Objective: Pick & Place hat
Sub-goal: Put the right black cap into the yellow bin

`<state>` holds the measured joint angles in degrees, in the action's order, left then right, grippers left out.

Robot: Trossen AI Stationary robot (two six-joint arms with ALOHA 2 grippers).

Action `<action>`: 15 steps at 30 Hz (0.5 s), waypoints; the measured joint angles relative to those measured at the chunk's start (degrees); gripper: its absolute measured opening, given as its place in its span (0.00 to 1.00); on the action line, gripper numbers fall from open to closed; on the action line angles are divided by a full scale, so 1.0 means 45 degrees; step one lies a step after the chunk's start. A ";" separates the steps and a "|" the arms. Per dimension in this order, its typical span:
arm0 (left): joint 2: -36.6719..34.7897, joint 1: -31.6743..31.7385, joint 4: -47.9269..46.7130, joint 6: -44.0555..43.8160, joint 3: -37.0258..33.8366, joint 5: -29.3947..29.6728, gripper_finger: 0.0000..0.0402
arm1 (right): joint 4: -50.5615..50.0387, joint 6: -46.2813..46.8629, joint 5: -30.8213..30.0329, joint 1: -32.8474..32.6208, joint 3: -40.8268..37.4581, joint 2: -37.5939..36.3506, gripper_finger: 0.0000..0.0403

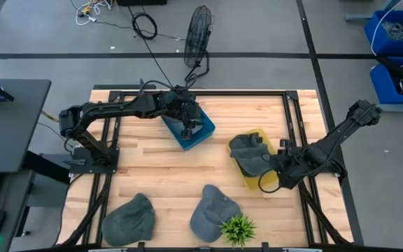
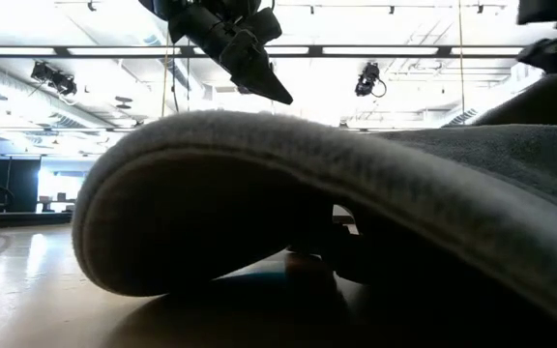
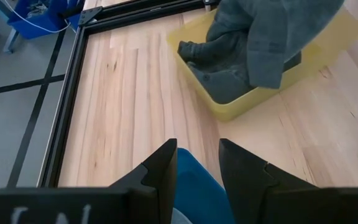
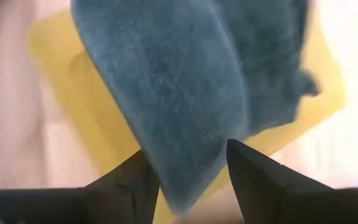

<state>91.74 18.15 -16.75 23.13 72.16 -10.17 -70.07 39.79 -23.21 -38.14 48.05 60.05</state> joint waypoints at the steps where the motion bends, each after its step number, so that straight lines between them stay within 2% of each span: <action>1: 0.0000 0.0000 -0.0005 -0.0003 0.0000 0.0000 0.30 | 0.0007 -0.0037 -0.0302 0.0057 0.0004 0.0000 0.46; 3: 0.0000 -0.0008 -0.0014 -0.0016 0.0000 0.0001 0.30 | 0.0005 0.0060 -0.0321 0.0206 0.0005 0.0000 0.46; 6: 0.0000 -0.0024 -0.0169 -0.0286 0.0000 0.0000 0.30 | 0.0287 0.0809 0.0356 0.0382 0.0005 0.0000 0.46; 8: 0.0004 -0.0029 -0.0343 -0.0333 -0.0005 -0.0004 0.30 | 0.0662 0.0988 0.1279 0.0433 0.0009 0.0000 0.46; 13: 0.0005 -0.0029 -0.0398 -0.0324 -0.0005 0.0000 0.30 | 0.0549 0.0808 0.4588 0.0439 0.0033 0.0000 0.46; 15: 0.0005 -0.0029 -0.0403 -0.0324 -0.0005 0.0000 0.30 | 0.0485 0.0935 0.5176 0.0439 0.0201 -0.0001 0.46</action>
<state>91.77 18.02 -18.57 21.67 72.14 -10.17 -67.89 44.00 0.08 -36.16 48.96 60.05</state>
